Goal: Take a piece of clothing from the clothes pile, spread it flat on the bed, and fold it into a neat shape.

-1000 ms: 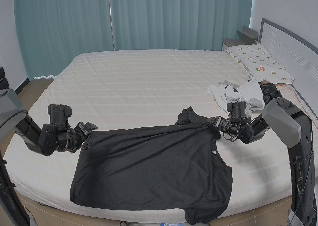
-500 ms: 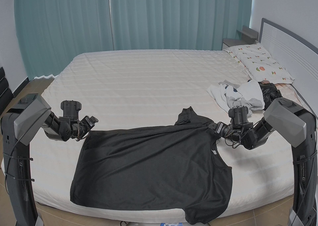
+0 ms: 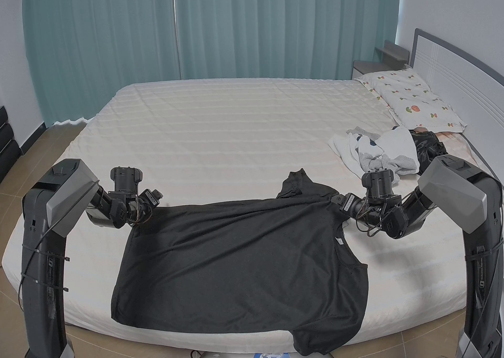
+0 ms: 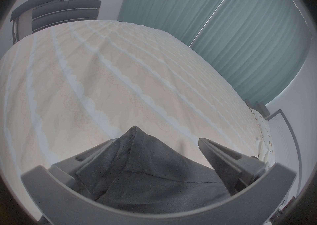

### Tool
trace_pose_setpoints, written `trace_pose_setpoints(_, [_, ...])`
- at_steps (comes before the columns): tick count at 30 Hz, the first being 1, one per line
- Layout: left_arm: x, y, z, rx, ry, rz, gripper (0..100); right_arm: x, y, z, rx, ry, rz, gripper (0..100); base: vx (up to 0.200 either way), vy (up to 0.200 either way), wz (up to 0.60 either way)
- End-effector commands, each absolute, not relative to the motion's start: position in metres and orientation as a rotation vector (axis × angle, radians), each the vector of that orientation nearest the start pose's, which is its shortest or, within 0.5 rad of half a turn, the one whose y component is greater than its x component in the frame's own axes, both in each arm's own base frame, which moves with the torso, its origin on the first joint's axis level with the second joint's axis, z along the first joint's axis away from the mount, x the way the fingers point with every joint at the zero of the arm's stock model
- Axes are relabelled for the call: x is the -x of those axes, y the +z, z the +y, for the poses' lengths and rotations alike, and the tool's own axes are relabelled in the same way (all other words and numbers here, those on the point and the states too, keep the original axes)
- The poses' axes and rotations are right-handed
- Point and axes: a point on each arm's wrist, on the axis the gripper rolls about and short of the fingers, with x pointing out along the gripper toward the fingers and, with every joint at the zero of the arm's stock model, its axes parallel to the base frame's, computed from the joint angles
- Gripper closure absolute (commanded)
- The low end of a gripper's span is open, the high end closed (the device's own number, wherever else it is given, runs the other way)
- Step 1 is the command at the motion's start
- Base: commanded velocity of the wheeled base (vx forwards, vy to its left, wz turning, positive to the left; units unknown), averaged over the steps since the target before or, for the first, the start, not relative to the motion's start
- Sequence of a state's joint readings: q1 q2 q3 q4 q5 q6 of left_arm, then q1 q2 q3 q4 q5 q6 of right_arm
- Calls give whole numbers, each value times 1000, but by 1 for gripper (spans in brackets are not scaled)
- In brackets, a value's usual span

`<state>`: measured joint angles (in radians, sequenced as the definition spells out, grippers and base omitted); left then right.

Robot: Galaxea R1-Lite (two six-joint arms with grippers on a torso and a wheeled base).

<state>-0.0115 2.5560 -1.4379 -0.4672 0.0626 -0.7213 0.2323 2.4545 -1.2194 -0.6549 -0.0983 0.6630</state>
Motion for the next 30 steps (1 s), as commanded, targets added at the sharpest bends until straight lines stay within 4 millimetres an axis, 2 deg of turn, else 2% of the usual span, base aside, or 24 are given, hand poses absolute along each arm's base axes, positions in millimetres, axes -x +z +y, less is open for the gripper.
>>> trace_pose_setpoints(1, [-477,-29,-7,665,281,619,100,-436,-6,101,-548,-62,588,0,0,0,0])
trace_pose_setpoints(7, [-476,-32,-8,650,305,614,100,-437,-6,102,-549,-62,585,0,0,0,0])
trace_pose_setpoints(15, [-484,-21,-6,704,385,500,100,-439,-5,101,-554,-56,563,0,0,0,0])
trace_pose_setpoints(21, [-487,-17,9,737,418,470,100,-439,-7,101,-553,-58,567,0,0,0,0])
trace_pose_setpoints(30, [-489,-17,19,741,446,449,100,-438,-7,100,-557,-54,554,0,0,0,0])
